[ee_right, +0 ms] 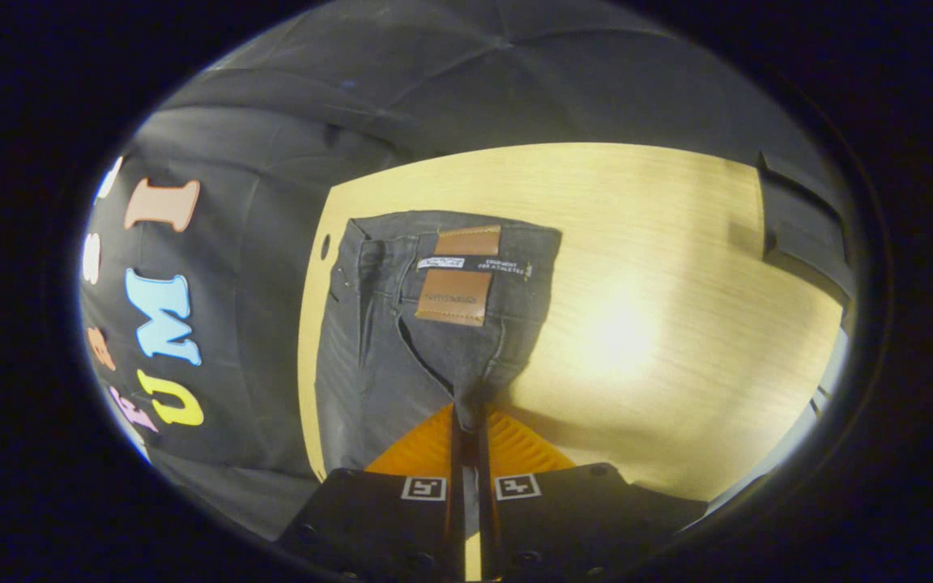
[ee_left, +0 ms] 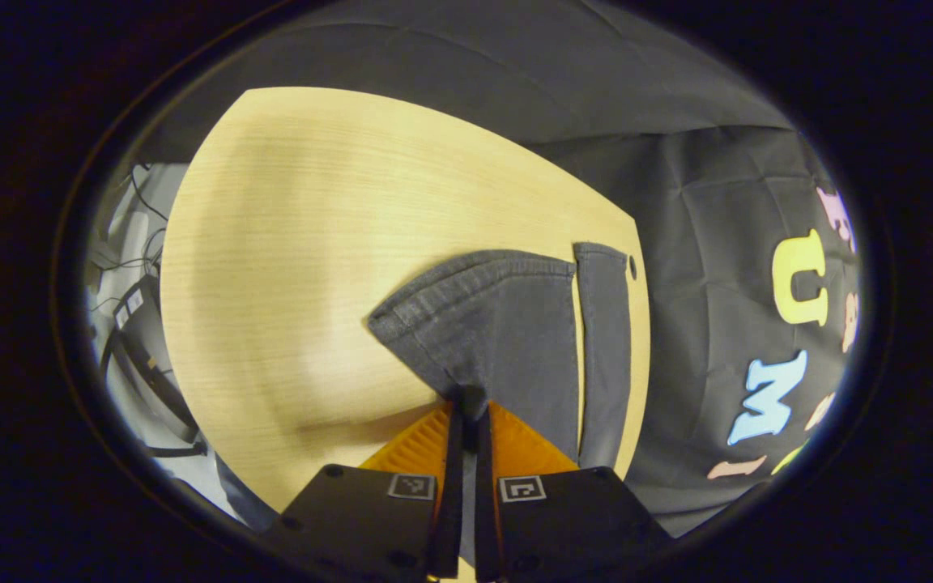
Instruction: Grasp the waist and the cuffs of the jeans and fold them to make the two legs overlap; first hold the waist and fold one-third of the jeans toward the cuffs, then hold the cuffs and fold the remaining one-third in the same direction to finish folding.
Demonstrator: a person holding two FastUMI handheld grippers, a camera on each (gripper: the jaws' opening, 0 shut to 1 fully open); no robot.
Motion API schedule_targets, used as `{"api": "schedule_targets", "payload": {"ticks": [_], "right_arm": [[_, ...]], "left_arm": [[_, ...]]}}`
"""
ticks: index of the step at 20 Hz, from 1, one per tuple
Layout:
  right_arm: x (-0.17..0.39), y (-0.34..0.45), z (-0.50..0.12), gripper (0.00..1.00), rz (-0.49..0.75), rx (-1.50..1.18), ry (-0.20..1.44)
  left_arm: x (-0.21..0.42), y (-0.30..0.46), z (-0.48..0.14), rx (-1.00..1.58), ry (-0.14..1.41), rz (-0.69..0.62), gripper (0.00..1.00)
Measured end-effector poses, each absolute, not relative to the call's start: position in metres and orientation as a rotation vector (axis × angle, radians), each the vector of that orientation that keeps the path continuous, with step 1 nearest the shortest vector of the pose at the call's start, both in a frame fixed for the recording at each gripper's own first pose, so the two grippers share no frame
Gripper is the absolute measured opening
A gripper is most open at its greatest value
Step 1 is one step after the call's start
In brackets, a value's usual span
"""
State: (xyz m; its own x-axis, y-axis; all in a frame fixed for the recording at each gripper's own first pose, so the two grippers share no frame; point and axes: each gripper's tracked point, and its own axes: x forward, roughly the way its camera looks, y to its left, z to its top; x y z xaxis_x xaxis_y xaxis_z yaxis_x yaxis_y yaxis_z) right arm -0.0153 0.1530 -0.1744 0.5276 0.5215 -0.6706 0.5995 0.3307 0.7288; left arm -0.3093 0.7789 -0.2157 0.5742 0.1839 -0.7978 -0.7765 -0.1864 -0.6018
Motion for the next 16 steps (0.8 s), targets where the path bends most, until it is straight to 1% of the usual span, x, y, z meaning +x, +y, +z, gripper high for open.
{"api": "schedule_targets", "payload": {"ticks": [3, 7, 10, 12, 14, 16], "right_arm": [[-0.006, 0.145, -0.136, 0.07, 0.072, 1.334, 1.104], [0.026, 0.157, -0.090, 0.07, 0.270, 1.299, 1.137], [0.059, 0.161, -0.048, 0.07, 0.393, 1.266, 1.138], [0.086, 0.165, -0.021, 0.07, 0.448, 1.293, 1.130], [0.115, 0.171, 0.000, 0.06, 0.478, 1.333, 1.115], [0.140, 0.177, 0.012, 0.07, 0.491, 1.351, 1.110]], "left_arm": [[-0.304, 0.780, -0.195, -1.611, 0.510, 0.925, 0.15], [-0.291, 0.779, -0.161, -1.765, 0.450, 0.924, 0.15], [-0.273, 0.780, -0.131, -1.793, 0.409, 0.922, 0.15], [-0.250, 0.785, -0.107, -1.810, 0.374, 0.910, 0.15], [-0.225, 0.798, -0.088, -1.843, 0.333, 0.893, 0.15], [-0.198, 0.815, -0.077, -1.863, 0.324, 0.891, 0.15]]}}
